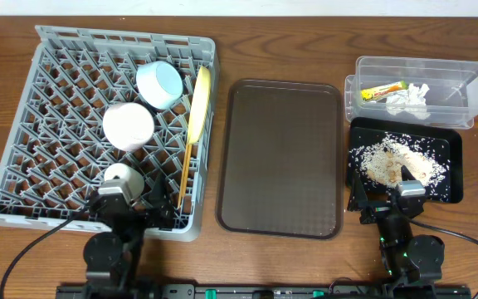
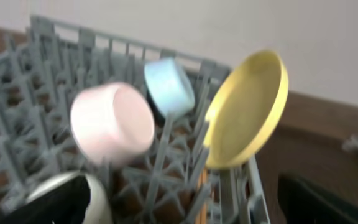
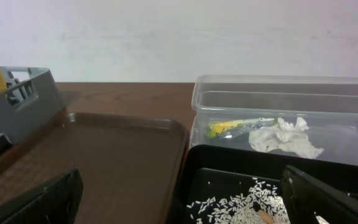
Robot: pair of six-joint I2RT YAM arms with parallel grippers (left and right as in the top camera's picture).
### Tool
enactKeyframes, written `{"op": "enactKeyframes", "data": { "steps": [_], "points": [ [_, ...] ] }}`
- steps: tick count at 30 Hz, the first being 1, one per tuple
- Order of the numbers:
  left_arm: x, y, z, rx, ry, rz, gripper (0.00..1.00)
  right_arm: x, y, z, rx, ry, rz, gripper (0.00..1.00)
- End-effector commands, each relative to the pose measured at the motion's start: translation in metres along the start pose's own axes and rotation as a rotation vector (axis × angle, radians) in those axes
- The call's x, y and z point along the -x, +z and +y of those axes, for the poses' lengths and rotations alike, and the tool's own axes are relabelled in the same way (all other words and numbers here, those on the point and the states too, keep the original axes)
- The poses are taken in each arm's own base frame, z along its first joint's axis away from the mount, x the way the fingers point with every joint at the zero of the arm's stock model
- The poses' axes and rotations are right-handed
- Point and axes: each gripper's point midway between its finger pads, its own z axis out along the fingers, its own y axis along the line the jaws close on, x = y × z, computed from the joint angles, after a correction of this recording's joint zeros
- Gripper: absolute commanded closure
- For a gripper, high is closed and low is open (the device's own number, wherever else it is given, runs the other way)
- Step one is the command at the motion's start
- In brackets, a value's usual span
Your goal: Sort waste into correct bins and load items into the dishwasher
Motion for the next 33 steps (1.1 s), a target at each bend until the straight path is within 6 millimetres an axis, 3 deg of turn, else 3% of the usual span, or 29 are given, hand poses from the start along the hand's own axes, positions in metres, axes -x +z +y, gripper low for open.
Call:
{"op": "enactKeyframes", "data": {
  "steps": [1,4,10,33],
  "points": [
    [-0.005,0.014,0.001,-0.025,-0.017,-0.087,0.04,-0.001,0.000,0.002,0.006,-0.009,0.003,0.01],
    [-0.016,0.022,0.004,-0.037,-0.017,-0.128,0.04,-0.001,0.000,0.002,0.006,-0.009,0.003,0.01],
    [-0.036,0.024,0.008,-0.022,-0.006,-0.042,0.04,-0.001,0.000,0.002,0.006,-0.009,0.003,0.01],
    [-0.037,0.024,0.008,-0.020,-0.006,-0.037,0.04,-0.001,0.000,0.002,0.006,-0.009,0.003,0.01]
  ]
}}
